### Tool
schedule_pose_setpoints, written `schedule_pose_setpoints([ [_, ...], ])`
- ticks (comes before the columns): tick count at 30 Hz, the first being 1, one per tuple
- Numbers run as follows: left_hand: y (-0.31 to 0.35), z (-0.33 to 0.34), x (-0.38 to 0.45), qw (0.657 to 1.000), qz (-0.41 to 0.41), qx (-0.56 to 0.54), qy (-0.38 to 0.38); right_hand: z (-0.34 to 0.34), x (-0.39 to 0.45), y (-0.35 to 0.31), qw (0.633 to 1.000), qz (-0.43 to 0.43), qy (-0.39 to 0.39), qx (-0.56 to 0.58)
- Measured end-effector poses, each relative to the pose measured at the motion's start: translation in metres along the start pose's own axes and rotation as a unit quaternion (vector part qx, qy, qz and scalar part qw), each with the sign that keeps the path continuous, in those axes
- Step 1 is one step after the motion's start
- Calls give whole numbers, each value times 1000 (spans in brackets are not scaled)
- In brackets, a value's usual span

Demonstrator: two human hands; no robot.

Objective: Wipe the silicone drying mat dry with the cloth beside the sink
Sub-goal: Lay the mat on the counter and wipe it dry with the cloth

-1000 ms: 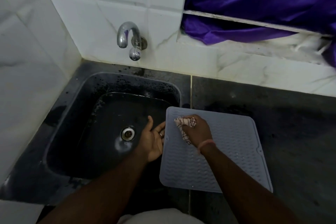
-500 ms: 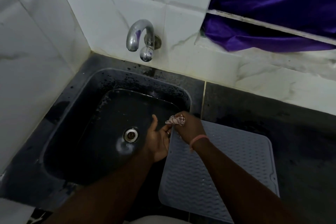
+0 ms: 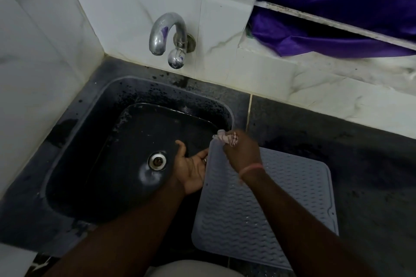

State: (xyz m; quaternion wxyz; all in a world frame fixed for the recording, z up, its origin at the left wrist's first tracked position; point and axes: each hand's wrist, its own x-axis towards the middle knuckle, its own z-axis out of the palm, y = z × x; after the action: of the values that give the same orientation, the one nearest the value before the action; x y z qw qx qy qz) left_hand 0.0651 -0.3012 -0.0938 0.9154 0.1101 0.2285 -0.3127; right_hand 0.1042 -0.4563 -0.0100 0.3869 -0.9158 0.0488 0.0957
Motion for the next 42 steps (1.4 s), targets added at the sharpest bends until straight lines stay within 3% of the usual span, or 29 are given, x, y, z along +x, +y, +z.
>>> schedule_pose_setpoints([
  [4,1,6,2,1000,-8,14,-15,16,18,4,993,-14,-12,-116],
  [7,2,7,1,1000,-1,23,-18,28,-9,0,994,-37,-23,-97],
  [12,3,4,1,1000,-14,-16,-12,10,-45,-6,974,-60,-200,-89],
  [14,3,3,2,999,-9,-33,-4,-10,-35,-8,988,-33,-143,-44],
  [16,2,-1,1,1000,-10,-16,21,-25,-13,-3,999,13,-1,-47],
  [18,1,-6,0,999,-25,-3,39,-27,6,12,988,76,116,-72],
  [19,0,-8,-2,999,-36,3,41,-21,12,19,983,97,136,-76],
  [24,-5,-6,-11,999,-29,-12,7,33,-1,7,988,58,69,-124],
  [28,-8,0,-15,999,-16,-30,12,52,-11,-10,990,-24,-114,-85],
  [33,-9,1,-18,998,-21,12,60,21,-11,-4,999,-25,-47,-10],
  [38,-19,-9,-51,989,-48,94,100,24,-51,2,985,-82,-142,-62],
  [42,-37,-18,-84,983,-58,123,122,32,-79,5,981,-114,-144,-59],
])
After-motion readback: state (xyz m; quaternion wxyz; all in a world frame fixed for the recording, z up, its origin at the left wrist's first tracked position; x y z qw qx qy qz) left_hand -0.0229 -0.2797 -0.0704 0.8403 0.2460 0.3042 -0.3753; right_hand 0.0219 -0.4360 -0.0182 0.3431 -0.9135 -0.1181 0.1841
